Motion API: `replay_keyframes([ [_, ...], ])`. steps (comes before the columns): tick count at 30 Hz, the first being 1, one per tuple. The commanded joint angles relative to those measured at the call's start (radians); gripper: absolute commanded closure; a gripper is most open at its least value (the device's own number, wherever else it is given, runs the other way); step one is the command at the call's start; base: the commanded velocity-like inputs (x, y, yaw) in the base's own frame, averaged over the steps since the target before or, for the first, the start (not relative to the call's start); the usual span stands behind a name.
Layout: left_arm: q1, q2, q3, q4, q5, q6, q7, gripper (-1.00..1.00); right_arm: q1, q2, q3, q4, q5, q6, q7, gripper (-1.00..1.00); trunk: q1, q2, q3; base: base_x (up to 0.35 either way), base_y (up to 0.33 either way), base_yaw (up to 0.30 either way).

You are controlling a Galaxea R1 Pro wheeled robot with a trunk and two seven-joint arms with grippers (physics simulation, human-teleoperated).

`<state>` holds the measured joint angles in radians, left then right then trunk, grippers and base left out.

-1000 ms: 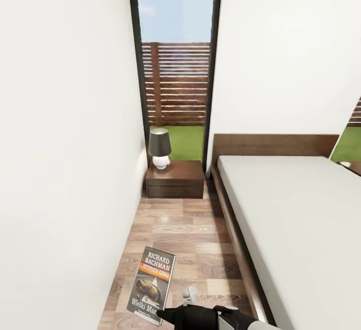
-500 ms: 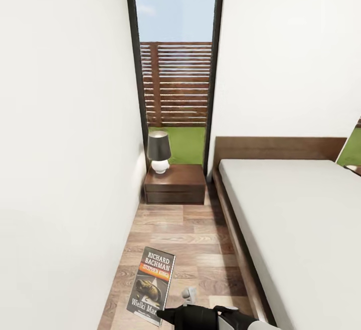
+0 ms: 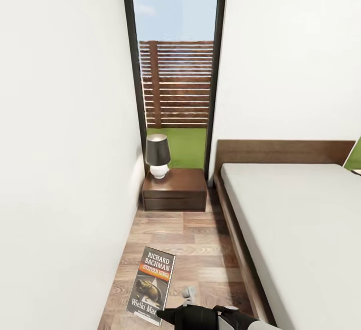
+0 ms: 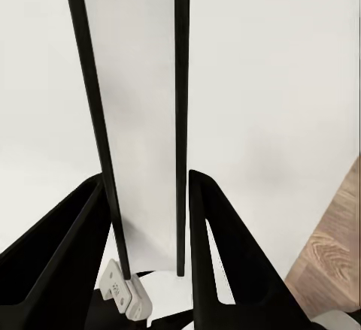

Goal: In the bedroom, move the book from the bed onto either nightstand, and place the two sandals side by side next to the bed.

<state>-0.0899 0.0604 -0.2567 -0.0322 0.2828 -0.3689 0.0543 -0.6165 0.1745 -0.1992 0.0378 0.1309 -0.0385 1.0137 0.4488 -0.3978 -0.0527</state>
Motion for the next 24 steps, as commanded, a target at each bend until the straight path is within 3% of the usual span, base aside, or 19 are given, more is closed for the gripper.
replay_keyframes([
  [1,-0.001,0.000,-0.009,0.000,0.006,-0.003,0.004,-1.00,-0.002,0.000,-0.013,0.002,0.009,-0.004,0.000,1.00,0.001,-0.002,-0.002,0.314,0.000,0.000],
  [24,-0.001,0.001,-0.009,0.000,0.006,-0.003,0.004,-1.00,-0.002,0.000,-0.013,0.002,0.009,-0.004,0.001,1.00,0.001,-0.002,-0.002,0.313,0.028,0.000],
])
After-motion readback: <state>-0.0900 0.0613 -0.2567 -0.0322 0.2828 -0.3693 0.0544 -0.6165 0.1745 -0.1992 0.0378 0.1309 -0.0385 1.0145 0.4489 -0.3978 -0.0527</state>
